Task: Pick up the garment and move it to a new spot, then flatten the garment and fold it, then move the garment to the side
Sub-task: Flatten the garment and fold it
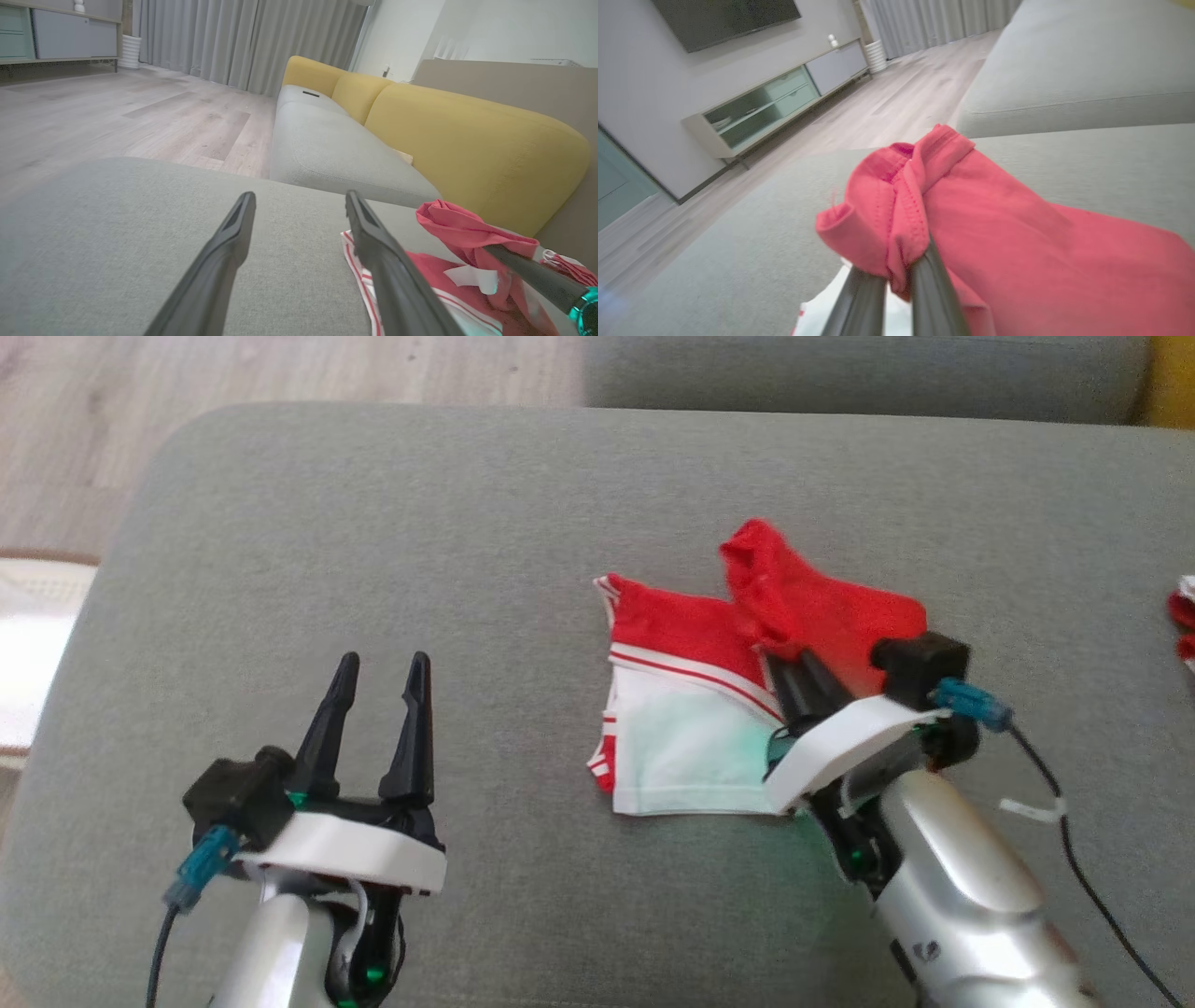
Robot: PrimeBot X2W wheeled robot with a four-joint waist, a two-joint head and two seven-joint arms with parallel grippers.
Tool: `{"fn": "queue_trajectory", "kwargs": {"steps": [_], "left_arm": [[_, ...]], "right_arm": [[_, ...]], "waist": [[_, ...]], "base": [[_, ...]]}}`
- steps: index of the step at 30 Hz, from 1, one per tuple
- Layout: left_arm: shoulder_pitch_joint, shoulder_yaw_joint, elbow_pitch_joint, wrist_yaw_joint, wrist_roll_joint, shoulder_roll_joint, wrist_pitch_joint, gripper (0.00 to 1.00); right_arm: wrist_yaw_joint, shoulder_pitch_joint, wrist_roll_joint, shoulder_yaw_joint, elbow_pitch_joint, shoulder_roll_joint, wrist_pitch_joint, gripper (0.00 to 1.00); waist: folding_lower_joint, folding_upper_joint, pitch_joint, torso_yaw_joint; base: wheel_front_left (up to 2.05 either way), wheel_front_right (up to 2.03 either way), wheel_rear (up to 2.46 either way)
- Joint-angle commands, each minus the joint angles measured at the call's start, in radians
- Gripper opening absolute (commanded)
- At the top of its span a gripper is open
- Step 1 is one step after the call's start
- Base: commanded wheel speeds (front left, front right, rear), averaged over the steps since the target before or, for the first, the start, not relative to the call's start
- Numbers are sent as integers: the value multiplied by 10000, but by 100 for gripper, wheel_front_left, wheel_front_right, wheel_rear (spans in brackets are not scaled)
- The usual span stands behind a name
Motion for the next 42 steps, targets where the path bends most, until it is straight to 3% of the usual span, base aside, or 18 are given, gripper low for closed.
{"fn": "queue_trajectory", "kwargs": {"steps": [1,10,19,20,25,28,36,42], "left_arm": [[-270,243,-256,-7,-69,37,-53,100],[-316,122,-195,14,-157,37,-53,100],[-312,101,-154,25,-192,37,-53,100],[-313,100,-153,39,-203,37,-53,100],[-271,156,-155,99,-221,37,-53,100],[-255,240,-172,105,-171,37,-53,100],[-268,476,-515,113,-90,37,-53,100],[-273,638,-887,175,-50,37,-53,100]], "right_arm": [[65,-24,202,532,-429,75,88,0],[65,88,306,1394,-143,75,259,0],[65,123,539,1772,352,75,297,0],[65,147,574,1887,393,75,319,100],[65,283,1477,3308,-286,75,711,100],[65,137,1568,3270,-447,76,494,100],[65,-207,152,1238,-348,76,-606,100],[65,160,-1383,-744,-1039,76,-924,100]], "waist": [[0,0,52,255],[0,0,127,855],[0,0,180,1019],[0,0,187,1020],[0,0,153,813],[0,0,81,550],[0,0,-137,-370],[0,0,-197,-1017]], "base": [[0,0,0],[0,0,0],[0,0,0],[0,0,0],[0,0,0],[0,0,0],[0,0,0],[0,0,0]]}}
